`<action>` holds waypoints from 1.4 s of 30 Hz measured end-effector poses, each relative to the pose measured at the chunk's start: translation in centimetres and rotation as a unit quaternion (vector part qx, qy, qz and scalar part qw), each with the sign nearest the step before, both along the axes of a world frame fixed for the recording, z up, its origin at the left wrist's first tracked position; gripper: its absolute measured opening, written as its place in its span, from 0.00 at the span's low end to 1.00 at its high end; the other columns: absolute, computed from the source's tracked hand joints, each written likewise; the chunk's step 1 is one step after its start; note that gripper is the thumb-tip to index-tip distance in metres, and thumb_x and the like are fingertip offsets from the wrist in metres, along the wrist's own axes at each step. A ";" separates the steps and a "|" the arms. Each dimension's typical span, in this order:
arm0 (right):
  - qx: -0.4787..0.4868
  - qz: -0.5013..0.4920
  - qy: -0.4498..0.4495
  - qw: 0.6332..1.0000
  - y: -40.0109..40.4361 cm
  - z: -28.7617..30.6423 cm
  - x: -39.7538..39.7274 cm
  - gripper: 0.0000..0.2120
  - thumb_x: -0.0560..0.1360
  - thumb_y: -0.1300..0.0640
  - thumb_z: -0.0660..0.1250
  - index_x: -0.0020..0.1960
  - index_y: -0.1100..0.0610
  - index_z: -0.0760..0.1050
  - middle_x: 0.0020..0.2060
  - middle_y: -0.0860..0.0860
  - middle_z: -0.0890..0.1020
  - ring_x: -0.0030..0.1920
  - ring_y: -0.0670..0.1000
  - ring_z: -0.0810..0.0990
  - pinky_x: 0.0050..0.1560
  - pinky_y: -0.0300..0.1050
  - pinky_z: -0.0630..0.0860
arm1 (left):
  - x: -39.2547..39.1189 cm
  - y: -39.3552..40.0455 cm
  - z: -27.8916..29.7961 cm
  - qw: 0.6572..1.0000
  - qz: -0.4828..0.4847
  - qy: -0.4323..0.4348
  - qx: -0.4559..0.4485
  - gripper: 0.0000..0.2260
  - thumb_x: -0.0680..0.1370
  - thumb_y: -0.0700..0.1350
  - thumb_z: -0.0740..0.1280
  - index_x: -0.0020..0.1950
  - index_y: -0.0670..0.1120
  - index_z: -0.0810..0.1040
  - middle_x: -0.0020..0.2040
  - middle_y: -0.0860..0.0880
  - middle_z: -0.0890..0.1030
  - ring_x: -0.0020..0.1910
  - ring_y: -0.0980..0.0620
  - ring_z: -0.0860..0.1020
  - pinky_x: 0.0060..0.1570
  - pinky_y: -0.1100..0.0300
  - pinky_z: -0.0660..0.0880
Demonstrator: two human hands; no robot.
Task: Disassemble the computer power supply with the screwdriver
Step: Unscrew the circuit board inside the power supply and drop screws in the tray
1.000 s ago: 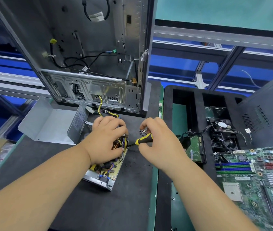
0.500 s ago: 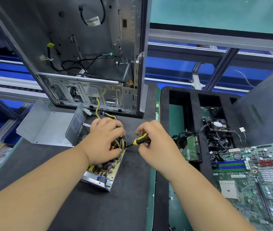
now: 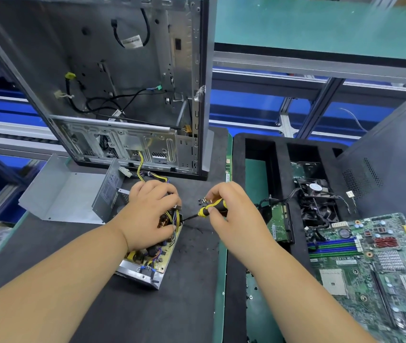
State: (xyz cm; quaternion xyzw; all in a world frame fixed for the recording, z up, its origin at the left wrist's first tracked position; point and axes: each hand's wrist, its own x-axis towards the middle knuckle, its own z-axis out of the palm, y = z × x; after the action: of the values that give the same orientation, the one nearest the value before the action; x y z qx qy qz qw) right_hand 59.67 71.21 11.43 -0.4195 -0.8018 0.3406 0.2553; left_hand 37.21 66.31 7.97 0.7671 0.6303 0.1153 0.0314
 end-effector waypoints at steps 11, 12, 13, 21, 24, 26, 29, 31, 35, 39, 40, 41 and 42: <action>-0.001 0.046 -0.031 0.998 -0.6 -0.4 -0.6 0.08 0.79 0.60 0.63 0.52 0.48 0.71 0.51 0.43 0.70 0.44 0.45 0.73 0.44 0.40 0.72 | 0.1 0.0 0.1 1.000 0.000 -0.008 0.004 0.17 0.66 0.53 0.72 0.54 0.55 0.76 0.59 0.58 0.72 0.63 0.50 0.67 0.63 0.54 0.53; -0.003 0.051 -0.037 0.998 -0.6 -0.3 -0.6 0.08 0.78 0.60 0.63 0.52 0.48 0.70 0.51 0.44 0.70 0.43 0.46 0.74 0.44 0.43 0.73 | 0.1 0.0 0.0 1.000 0.000 -0.010 0.005 0.17 0.66 0.52 0.72 0.54 0.55 0.76 0.59 0.58 0.72 0.63 0.50 0.68 0.63 0.54 0.53; -0.005 0.054 -0.042 0.998 -0.6 -0.2 -0.5 0.08 0.78 0.60 0.63 0.51 0.48 0.70 0.51 0.44 0.70 0.42 0.47 0.74 0.45 0.45 0.73 | 0.1 0.0 0.0 1.000 0.000 -0.010 0.006 0.17 0.66 0.52 0.72 0.54 0.55 0.76 0.59 0.58 0.72 0.63 0.50 0.68 0.63 0.54 0.53; 0.007 0.042 -0.024 0.999 -0.6 -0.2 -0.6 0.09 0.77 0.62 0.63 0.51 0.48 0.72 0.50 0.42 0.70 0.45 0.47 0.73 0.43 0.38 0.70 | 0.1 0.0 0.1 1.000 0.001 -0.012 0.004 0.18 0.66 0.52 0.73 0.54 0.55 0.77 0.59 0.57 0.73 0.63 0.50 0.68 0.63 0.55 0.52; 0.009 0.044 -0.034 0.998 -0.7 -0.4 -0.8 0.08 0.78 0.61 0.63 0.51 0.48 0.72 0.50 0.44 0.70 0.41 0.47 0.72 0.41 0.40 0.70 | 0.0 0.0 0.1 1.000 0.001 -0.009 0.003 0.18 0.66 0.53 0.73 0.55 0.55 0.77 0.60 0.58 0.73 0.64 0.50 0.67 0.63 0.55 0.52; 0.008 0.046 -0.038 0.998 -0.7 -0.4 -0.8 0.08 0.78 0.61 0.63 0.51 0.48 0.71 0.50 0.44 0.70 0.40 0.47 0.72 0.40 0.40 0.70 | 0.0 0.0 0.1 1.000 0.000 -0.010 0.003 0.18 0.67 0.53 0.73 0.55 0.55 0.77 0.60 0.58 0.72 0.64 0.50 0.67 0.63 0.54 0.52; 0.007 0.042 -0.034 0.999 -0.6 -0.3 -0.8 0.08 0.78 0.61 0.63 0.51 0.47 0.71 0.50 0.43 0.70 0.41 0.45 0.72 0.40 0.36 0.69 | 0.0 0.0 0.1 1.000 -0.001 -0.009 0.003 0.17 0.67 0.53 0.72 0.55 0.55 0.76 0.60 0.58 0.72 0.64 0.50 0.67 0.64 0.53 0.52; 0.009 0.040 -0.034 0.999 -0.6 -0.1 -0.8 0.09 0.77 0.60 0.63 0.51 0.47 0.71 0.50 0.42 0.70 0.41 0.44 0.72 0.40 0.37 0.69 | 0.0 0.0 0.1 1.000 -0.001 -0.011 0.004 0.18 0.66 0.53 0.73 0.55 0.55 0.77 0.60 0.57 0.72 0.64 0.50 0.67 0.64 0.53 0.52; 0.009 0.054 -0.044 0.998 -0.6 -0.1 -1.1 0.08 0.77 0.61 0.63 0.52 0.48 0.72 0.50 0.44 0.70 0.38 0.45 0.72 0.39 0.40 0.69 | 0.0 0.0 0.1 1.000 0.000 -0.016 0.007 0.18 0.66 0.52 0.73 0.54 0.55 0.77 0.60 0.57 0.73 0.64 0.50 0.67 0.63 0.53 0.53; 0.028 0.047 -0.051 0.997 -0.6 -0.2 -1.1 0.08 0.78 0.61 0.63 0.51 0.48 0.71 0.49 0.43 0.69 0.37 0.43 0.71 0.38 0.36 0.68 | 0.0 0.0 0.0 1.000 0.000 -0.011 0.003 0.18 0.66 0.53 0.73 0.55 0.55 0.76 0.60 0.57 0.73 0.64 0.50 0.67 0.64 0.51 0.54; 0.033 0.043 -0.051 0.997 -0.5 -0.2 -1.0 0.08 0.77 0.61 0.63 0.51 0.48 0.71 0.49 0.42 0.69 0.37 0.42 0.71 0.38 0.34 0.68 | 0.0 0.0 0.0 1.000 0.000 -0.010 0.002 0.18 0.66 0.53 0.73 0.55 0.55 0.76 0.60 0.57 0.73 0.64 0.50 0.67 0.64 0.51 0.54; 0.035 0.040 -0.052 0.997 -0.5 -0.1 -1.0 0.08 0.77 0.61 0.63 0.50 0.47 0.71 0.49 0.42 0.69 0.38 0.41 0.71 0.38 0.33 0.68 | 0.0 0.0 0.0 1.000 0.000 -0.009 0.002 0.18 0.66 0.53 0.73 0.55 0.55 0.76 0.60 0.57 0.73 0.64 0.50 0.67 0.64 0.51 0.54; 0.034 0.038 -0.055 0.997 -0.5 -0.1 -0.9 0.09 0.77 0.61 0.63 0.50 0.47 0.70 0.49 0.42 0.69 0.39 0.42 0.72 0.38 0.33 0.68 | 0.0 0.0 0.0 1.000 0.000 -0.009 0.001 0.18 0.66 0.53 0.73 0.55 0.55 0.76 0.60 0.57 0.73 0.64 0.50 0.67 0.64 0.51 0.54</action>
State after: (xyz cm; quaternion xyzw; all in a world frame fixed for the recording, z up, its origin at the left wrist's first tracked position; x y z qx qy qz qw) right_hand 58.75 70.74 11.33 -0.3973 -0.8412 0.2990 0.2123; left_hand 37.18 66.32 7.94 0.7661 0.6298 0.1226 0.0361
